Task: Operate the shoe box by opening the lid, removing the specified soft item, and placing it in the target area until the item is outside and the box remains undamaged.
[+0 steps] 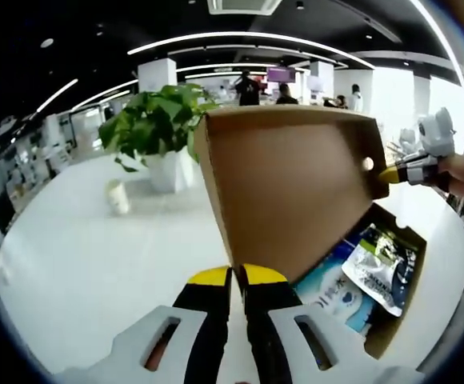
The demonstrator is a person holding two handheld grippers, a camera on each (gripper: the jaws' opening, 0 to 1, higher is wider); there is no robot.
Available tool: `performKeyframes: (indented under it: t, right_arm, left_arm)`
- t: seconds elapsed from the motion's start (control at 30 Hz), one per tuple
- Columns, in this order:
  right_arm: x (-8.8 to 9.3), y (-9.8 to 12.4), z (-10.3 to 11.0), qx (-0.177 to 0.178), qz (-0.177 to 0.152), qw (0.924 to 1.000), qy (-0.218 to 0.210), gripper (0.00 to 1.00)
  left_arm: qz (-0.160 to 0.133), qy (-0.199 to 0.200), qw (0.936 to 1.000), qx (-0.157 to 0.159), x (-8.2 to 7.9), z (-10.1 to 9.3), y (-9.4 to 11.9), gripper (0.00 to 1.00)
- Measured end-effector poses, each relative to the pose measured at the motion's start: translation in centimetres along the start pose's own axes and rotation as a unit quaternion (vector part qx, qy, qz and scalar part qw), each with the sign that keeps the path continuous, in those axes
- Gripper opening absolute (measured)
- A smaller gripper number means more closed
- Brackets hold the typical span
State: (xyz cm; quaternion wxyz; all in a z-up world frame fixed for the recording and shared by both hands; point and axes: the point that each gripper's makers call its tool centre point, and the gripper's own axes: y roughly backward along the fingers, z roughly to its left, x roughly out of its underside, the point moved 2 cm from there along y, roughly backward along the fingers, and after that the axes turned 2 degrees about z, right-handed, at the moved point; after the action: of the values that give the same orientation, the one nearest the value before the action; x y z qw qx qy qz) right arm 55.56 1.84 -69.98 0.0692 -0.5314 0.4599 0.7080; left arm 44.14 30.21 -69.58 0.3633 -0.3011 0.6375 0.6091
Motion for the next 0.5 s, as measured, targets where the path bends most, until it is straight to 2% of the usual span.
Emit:
performKeyframes:
  t: [0.5]
  right_arm:
    - [-0.15, -0.71, -0.27, -0.004, 0.004, 1.0, -0.001, 0.0]
  left_arm:
    - [0.008, 0.002, 1.0, -0.003, -0.16, 0.44, -1.05, 0.03]
